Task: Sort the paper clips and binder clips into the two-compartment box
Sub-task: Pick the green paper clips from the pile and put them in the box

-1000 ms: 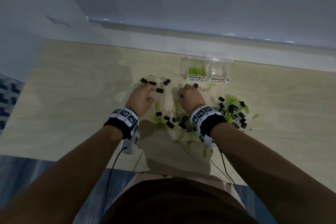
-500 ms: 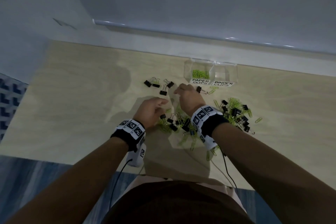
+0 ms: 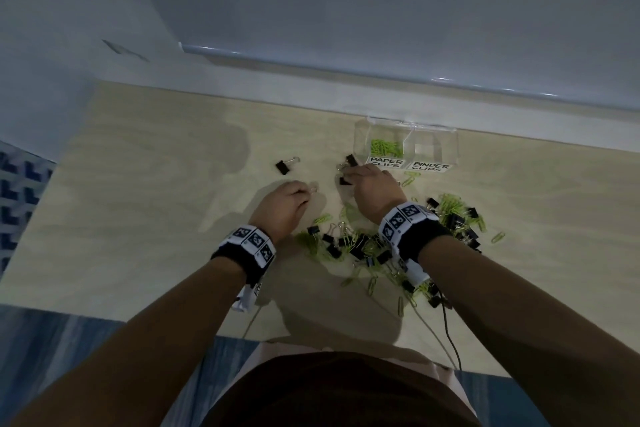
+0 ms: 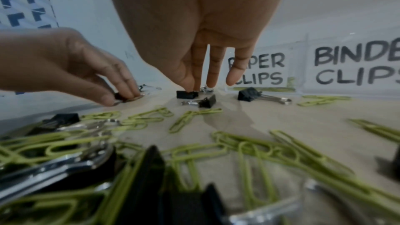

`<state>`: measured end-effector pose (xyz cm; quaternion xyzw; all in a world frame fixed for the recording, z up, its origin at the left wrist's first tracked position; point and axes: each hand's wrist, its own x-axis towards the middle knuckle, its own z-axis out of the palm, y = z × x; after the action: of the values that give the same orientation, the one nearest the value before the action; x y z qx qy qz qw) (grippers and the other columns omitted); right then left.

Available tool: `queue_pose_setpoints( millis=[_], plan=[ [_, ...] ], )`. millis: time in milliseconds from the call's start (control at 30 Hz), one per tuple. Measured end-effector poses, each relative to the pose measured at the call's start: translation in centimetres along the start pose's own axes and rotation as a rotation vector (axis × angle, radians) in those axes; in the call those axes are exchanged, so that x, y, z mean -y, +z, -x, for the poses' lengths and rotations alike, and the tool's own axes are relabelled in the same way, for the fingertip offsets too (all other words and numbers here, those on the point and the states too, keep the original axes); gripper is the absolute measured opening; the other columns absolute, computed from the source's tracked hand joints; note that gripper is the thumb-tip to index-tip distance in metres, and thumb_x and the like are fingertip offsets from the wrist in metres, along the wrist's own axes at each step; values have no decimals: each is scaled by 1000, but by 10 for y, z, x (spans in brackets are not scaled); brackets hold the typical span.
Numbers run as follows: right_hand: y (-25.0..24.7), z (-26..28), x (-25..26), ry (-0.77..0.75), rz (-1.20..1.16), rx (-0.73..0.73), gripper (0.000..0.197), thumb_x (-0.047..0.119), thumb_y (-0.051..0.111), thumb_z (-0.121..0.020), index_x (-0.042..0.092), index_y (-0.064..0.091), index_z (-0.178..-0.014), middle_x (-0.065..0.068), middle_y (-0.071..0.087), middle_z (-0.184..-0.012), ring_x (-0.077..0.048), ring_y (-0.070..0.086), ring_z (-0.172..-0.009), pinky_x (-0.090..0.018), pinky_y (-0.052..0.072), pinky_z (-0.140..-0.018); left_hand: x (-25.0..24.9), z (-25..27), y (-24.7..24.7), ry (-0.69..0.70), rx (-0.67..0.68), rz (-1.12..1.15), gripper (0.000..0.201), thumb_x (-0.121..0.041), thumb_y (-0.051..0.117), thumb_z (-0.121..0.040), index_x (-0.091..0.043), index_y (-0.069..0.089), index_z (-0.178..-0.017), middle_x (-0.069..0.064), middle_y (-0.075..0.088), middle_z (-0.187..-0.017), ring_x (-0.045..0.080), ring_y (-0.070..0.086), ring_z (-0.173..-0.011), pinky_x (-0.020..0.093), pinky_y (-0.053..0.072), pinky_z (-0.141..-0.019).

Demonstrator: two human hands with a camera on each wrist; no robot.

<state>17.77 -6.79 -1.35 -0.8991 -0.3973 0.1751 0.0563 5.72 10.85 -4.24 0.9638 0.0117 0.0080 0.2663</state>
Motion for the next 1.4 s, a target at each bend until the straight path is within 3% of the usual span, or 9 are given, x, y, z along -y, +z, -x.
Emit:
queue_pose_setpoints(
  millis=[200, 367, 500, 633, 733, 833, 1033, 1233, 1400],
  plan=[
    [4, -8, 28, -79, -327, -22, 38, 8, 55, -83, 15, 61, -120, -6, 56, -125, -25, 48, -117, -37, 44, -97, -2, 0, -4, -232, -72, 358, 21, -1, 67, -78, -5, 60, -97, 10, 64, -102, 23, 63, -90, 23, 51, -78],
    [2, -19, 49, -88, -414, 37, 21, 9, 69, -72, 10, 63, -92, -9, 62, -98, -28, 59, -91, -30, 48, -80, -11, -5, -8, -287, -72, 443, 43, -4, 70, -74, -9, 46, -110, 4, 60, -103, 18, 59, -96, 30, 54, -80],
    [-6, -13, 43, 30, -624, 9, 24, 3, 72, -74, 11, 68, -96, -1, 64, -93, -11, 57, -80, -18, 45, -73, -16, -7, -10, -238, -81, 477, 48, -6, 72, -73, -11, 43, -111, 7, 58, -106, 21, 60, -102, 38, 55, -83],
    [-9, -1, 31, 166, -845, 50, 35, -7, 74, -68, 23, 68, -87, 4, 66, -86, -12, 63, -73, -39, 59, -65, -28, -6, -10, -205, -50, 529, 47, -5, 71, -75, -20, 41, -108, 4, 56, -105, 19, 59, -104, 39, 55, -87],
    [-5, 10, 22, 171, -860, -18, 29, 0, 77, -69, 13, 70, -94, 1, 68, -89, -17, 65, -82, -35, 57, -78, -37, -7, -12, -188, -38, 589, 49, -5, 71, -76, -28, 40, -106, -1, 56, -101, 15, 60, -101, 33, 54, -89],
    [0, 22, 14, 212, -965, -109, 18, 0, 77, -69, 12, 71, -81, -3, 71, -82, -21, 67, -77, -37, 57, -77, -39, -7, -15, -201, 16, 644, 52, -3, 69, -77, -32, 39, -108, -1, 57, -98, 13, 63, -95, 29, 54, -87],
    [4, 37, -10, 226, -747, -270, 8, 2, 74, -74, 9, 71, -72, -3, 70, -77, -16, 66, -71, -35, 58, -75, -31, -16, -23, -174, 48, 493, 34, -3, 64, -82, -16, 48, -109, 1, 60, -98, 13, 62, -93, 26, 54, -85],
    [9, 59, -26, 102, -276, -171, 20, 1, 65, -76, 13, 72, -89, -5, 64, -100, -25, 57, -94, -41, 52, -82, -11, -15, -25, -29, 82, 108, 22, -4, 60, -83, -10, 60, -104, 4, 60, -108, 20, 54, -103, 36, 47, -89],
    [4, 72, 3, -8, -193, -49, 18, 15, 61, -83, 20, 69, -98, 1, 62, -104, -21, 51, -99, -42, 46, -88, -15, 17, -19, 140, 239, 109, 29, 3, 54, -83, -11, 66, -105, 3, 58, -112, 20, 48, -106, 31, 42, -94]
  ],
)
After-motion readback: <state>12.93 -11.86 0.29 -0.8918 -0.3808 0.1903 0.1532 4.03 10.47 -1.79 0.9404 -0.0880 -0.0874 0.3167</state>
